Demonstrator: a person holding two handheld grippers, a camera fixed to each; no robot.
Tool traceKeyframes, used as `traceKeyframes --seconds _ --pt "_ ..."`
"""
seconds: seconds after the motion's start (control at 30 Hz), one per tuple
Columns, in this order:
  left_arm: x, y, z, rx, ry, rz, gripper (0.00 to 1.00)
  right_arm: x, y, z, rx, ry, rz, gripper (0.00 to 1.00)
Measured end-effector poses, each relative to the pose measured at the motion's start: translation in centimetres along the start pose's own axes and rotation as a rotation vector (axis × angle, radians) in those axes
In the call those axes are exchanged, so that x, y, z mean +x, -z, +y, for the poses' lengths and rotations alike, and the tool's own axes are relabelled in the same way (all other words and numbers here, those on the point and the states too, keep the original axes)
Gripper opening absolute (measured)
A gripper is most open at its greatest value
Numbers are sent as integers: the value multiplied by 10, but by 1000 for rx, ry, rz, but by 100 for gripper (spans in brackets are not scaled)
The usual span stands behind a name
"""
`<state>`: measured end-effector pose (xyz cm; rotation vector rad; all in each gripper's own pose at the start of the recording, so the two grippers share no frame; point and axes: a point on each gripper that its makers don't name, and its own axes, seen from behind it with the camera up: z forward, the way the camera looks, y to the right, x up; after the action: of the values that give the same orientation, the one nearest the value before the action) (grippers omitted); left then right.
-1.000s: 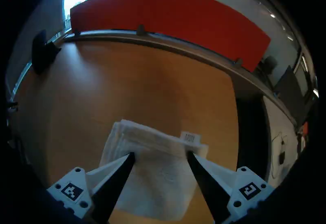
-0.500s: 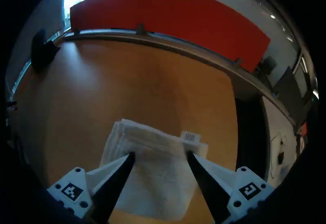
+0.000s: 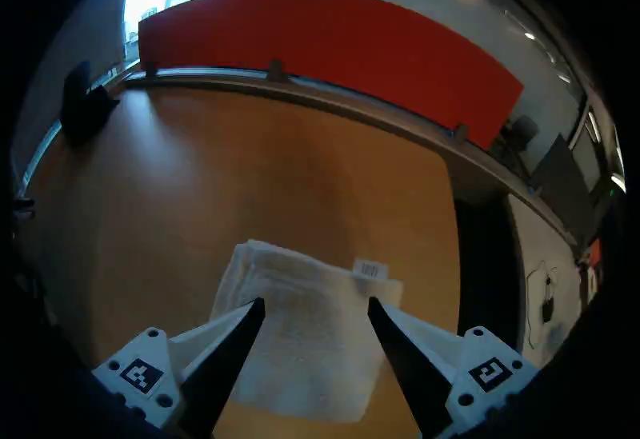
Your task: Fold towel
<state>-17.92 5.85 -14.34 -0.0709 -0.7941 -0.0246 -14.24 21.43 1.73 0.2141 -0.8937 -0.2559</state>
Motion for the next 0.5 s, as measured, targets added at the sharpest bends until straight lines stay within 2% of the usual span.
traceKeyframes --seconds 0.27,0.5 --pt "9 0 -2 -3 -9 19 99 7 16 -4 -43 -49 96 100" --pt "21 0 -2 -6 -25 43 99 19 37 -4 -98 -100 217 100"
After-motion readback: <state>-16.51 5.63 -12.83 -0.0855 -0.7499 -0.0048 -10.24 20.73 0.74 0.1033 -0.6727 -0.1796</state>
